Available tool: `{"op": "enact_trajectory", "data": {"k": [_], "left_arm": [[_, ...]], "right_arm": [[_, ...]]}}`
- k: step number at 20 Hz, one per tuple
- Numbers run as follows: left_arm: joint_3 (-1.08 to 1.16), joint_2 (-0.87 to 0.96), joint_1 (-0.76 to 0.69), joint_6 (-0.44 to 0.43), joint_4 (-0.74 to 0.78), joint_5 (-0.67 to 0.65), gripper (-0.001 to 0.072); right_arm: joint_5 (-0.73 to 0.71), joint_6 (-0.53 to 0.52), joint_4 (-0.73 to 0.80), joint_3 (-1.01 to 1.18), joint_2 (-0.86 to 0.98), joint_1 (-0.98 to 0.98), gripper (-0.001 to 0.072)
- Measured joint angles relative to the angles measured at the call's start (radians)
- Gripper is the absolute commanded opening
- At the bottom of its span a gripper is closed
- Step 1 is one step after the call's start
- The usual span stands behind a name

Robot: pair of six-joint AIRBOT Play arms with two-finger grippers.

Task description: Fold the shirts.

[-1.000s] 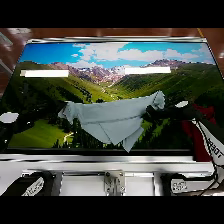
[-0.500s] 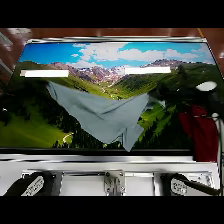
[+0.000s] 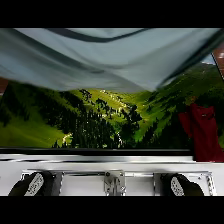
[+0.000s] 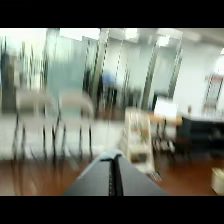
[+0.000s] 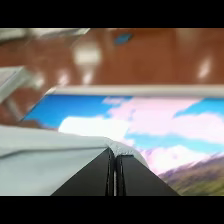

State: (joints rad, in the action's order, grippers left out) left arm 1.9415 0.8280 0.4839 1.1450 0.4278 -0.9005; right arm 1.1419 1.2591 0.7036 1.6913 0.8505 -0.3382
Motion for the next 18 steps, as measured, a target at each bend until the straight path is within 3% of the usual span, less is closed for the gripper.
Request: {"op": "enact_trajectory", "data": {"k": [3, 6, 12, 15, 18], "left_arm": [[0.124, -0.042, 0.027, 0.063, 0.086, -0.019, 0.0038], [0.151, -0.078, 0.037, 0.134, 0.259, -0.091, 0.0038], [-0.074, -0.092, 0.042, 0.161, 0.5, -0.278, 0.0038], [-0.274, -0.071, 0.042, 0.13, 0.541, -0.288, 0.0038], [-0.448, -0.025, 0.034, 0.113, 0.544, -0.252, 0.0038]], "right_arm": [[0.053, 0.083, 0.162, 0.056, -0.114, -0.019, 0.0054], [0.212, 0.145, 0.271, 0.076, -0.168, -0.026, 0.0054], [0.592, 0.259, 0.354, 0.051, -0.111, -0.028, 0.0053], [0.632, 0.289, 0.368, -0.088, -0.079, -0.027, 0.0053], [0.537, 0.301, 0.362, -0.323, -0.047, -0.026, 0.0053]]}}
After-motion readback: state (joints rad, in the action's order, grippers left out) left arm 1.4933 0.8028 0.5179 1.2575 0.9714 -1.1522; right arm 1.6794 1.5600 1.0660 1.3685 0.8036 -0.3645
